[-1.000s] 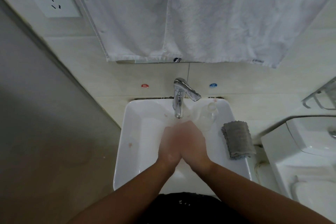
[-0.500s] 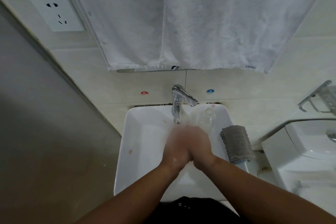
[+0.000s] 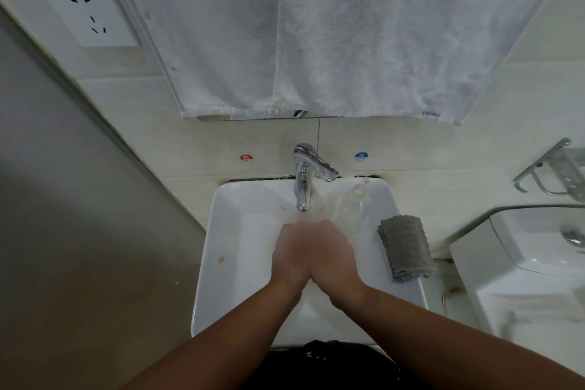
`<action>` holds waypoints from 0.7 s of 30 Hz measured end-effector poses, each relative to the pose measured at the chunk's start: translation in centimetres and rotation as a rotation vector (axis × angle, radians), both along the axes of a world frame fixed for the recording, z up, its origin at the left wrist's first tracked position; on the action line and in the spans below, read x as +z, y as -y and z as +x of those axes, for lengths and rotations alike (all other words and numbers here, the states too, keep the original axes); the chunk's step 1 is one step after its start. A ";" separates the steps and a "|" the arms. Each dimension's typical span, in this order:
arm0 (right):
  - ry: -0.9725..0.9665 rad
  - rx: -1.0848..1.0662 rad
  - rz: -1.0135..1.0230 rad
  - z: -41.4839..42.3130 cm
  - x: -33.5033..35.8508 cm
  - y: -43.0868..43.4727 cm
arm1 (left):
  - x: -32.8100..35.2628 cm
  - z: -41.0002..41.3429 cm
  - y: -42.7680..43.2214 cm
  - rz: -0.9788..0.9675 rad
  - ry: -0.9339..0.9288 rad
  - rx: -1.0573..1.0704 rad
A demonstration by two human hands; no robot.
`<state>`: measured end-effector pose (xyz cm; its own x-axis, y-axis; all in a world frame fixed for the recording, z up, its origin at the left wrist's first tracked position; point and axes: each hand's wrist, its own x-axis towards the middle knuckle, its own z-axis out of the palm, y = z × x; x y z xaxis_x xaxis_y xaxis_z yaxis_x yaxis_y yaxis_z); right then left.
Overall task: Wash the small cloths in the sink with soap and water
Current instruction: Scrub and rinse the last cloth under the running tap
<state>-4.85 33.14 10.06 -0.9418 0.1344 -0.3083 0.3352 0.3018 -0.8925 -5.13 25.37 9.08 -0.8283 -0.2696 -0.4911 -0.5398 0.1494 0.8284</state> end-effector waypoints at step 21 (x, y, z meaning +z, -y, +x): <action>-0.003 0.002 0.007 -0.3 0.4 0.4 | 0.2 -0.2 0.6 0.022 -0.130 -0.044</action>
<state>-5.15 32.71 10.49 -0.9430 0.1348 -0.3042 0.3317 0.3081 -0.8917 -5.33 24.82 9.31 -0.8964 -0.2217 -0.3838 -0.4206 0.1520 0.8944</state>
